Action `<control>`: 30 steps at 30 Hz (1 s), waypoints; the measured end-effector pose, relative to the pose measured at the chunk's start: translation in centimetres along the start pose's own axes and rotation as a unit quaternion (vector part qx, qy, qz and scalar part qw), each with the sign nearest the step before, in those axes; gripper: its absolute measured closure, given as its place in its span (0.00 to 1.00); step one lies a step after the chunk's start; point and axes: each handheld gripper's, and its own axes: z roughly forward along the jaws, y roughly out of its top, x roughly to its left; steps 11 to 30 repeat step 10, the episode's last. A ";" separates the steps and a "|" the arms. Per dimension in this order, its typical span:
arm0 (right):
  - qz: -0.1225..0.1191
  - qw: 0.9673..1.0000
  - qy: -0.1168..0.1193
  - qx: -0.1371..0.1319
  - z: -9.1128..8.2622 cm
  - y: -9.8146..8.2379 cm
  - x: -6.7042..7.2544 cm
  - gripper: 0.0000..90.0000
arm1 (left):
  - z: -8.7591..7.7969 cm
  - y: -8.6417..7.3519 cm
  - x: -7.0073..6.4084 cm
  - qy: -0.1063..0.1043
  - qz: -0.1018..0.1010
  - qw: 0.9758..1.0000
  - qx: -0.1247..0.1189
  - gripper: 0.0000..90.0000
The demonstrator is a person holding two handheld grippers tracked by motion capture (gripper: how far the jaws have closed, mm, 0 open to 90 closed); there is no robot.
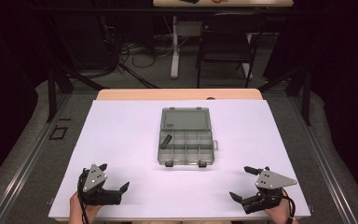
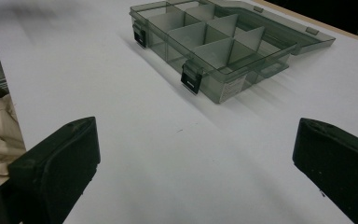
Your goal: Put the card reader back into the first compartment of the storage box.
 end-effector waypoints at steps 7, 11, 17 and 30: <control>0.003 1.000 0.000 0.000 0.1 0.0 0.0 0.01 | 0.7 -0.2 -0.2 -0.017 0.000 1.000 0.017 0.00; 0.005 1.000 -0.003 -0.002 0.1 -0.1 -0.1 0.01 | 0.9 -0.2 -0.3 -0.023 0.004 0.999 0.022 0.00; 0.005 1.000 -0.003 -0.002 0.1 -0.1 -0.1 0.01 | 0.9 -0.2 -0.3 -0.023 0.004 0.999 0.022 0.00; 0.005 1.000 -0.003 -0.002 0.1 -0.1 -0.1 0.01 | 0.9 -0.2 -0.3 -0.023 0.004 0.999 0.022 0.00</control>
